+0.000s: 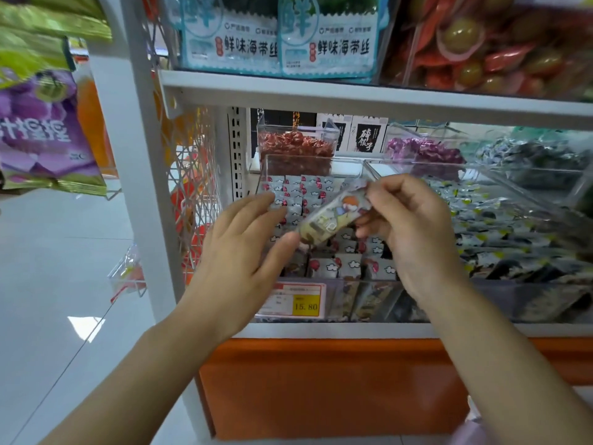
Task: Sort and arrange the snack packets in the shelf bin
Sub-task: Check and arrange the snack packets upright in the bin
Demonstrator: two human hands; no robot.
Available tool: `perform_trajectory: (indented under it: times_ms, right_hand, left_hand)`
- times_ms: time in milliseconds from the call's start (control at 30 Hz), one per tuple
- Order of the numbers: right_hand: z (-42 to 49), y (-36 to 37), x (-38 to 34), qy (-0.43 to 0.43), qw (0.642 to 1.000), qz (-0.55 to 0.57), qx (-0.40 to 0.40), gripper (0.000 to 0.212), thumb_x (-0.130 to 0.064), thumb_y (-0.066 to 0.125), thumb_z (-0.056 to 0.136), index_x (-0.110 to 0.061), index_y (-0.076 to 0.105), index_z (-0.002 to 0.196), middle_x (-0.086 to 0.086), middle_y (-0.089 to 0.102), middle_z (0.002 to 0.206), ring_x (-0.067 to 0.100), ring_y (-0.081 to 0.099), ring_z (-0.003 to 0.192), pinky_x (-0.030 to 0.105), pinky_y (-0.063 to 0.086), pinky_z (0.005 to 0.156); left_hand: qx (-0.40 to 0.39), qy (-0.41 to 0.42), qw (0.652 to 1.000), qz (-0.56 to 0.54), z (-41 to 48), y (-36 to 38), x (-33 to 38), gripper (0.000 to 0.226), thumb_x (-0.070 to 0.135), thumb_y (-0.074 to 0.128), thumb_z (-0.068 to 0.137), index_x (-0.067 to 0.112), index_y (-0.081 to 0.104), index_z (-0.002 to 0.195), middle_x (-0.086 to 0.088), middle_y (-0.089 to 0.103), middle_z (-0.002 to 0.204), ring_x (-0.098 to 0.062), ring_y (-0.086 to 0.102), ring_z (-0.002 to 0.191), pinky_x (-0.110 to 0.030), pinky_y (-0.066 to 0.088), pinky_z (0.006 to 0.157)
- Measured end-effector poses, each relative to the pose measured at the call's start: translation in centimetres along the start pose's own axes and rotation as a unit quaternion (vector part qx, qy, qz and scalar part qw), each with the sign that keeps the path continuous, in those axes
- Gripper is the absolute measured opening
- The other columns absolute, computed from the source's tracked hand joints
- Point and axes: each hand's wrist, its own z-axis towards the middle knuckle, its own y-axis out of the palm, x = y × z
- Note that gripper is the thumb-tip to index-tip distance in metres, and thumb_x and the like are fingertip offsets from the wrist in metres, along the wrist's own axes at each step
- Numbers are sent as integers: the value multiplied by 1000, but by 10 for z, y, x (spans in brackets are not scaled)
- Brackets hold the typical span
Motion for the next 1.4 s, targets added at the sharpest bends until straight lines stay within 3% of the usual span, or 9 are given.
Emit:
perform_trajectory:
  times_ms: [133,300,400,533,700,933,1133,1233,1400]
  right_hand:
    - [-5,-5,-1,64,986,152,7,18,-1,46,93,-4,57,78,12,58,75,15,60,56,22,51,49]
    - [-7,-10,0,74,990,118,-23,15,-4,52,88,-11,65,88,3,68,74,15,63,58,24,52,49]
    - [-8,-12,0,68,992,104,-27,14,-18,62,74,-13,67,86,-2,70,73,16,65,59,23,52,49]
    - [-9,-12,3,97,992,75,4,10,-9,60,84,-13,64,76,8,68,80,14,63,54,22,48,42]
    - [-7,-8,6,132,981,142,15,14,-5,50,91,-5,61,82,9,60,73,13,59,48,21,46,40]
    - [-10,-10,7,145,976,158,-26,11,-5,51,88,-6,58,79,2,61,57,14,60,46,20,46,39]
    - [-12,-10,7,88,988,120,-38,14,-26,60,79,-13,61,75,17,60,77,24,64,68,27,54,51]
    - [-14,-9,10,31,999,21,-39,4,-17,63,82,-15,65,79,31,55,93,42,59,83,27,56,58]
    - [-13,-12,9,4,997,-31,-65,17,-21,65,77,-24,70,92,0,71,96,17,67,92,27,56,74]
  left_hand:
    - [17,-6,999,-39,-1,-1,8,57,61,29,91,24,56,126,13,46,132,1,24,117,-25,21,97]
    - [20,-60,987,-145,3,-4,13,36,52,36,92,28,62,89,12,55,91,-13,46,94,-28,34,78]
    - [26,-100,967,-233,4,-9,21,33,46,41,89,23,58,73,-3,53,71,-11,49,70,-14,36,61]
    - [12,-134,948,-289,3,-13,23,44,57,37,78,24,65,87,5,66,84,-8,60,80,-23,47,72]
    - [23,-143,943,-298,4,-14,23,54,52,39,84,2,61,83,-19,65,83,-35,60,82,-51,49,76]
    - [47,-174,915,-361,7,-13,16,37,26,42,96,11,59,67,1,62,54,-3,48,46,-11,41,47]
    - [-15,-160,904,-396,7,-12,13,26,20,44,95,13,69,94,-5,70,72,-11,55,57,-20,44,48]
    - [-31,-177,855,-486,7,-13,13,26,15,50,88,19,71,105,-10,71,89,-15,59,66,-23,45,50]
    - [-24,-156,881,-446,7,-16,13,42,33,60,72,21,66,112,-2,72,96,-13,68,78,-20,53,60]
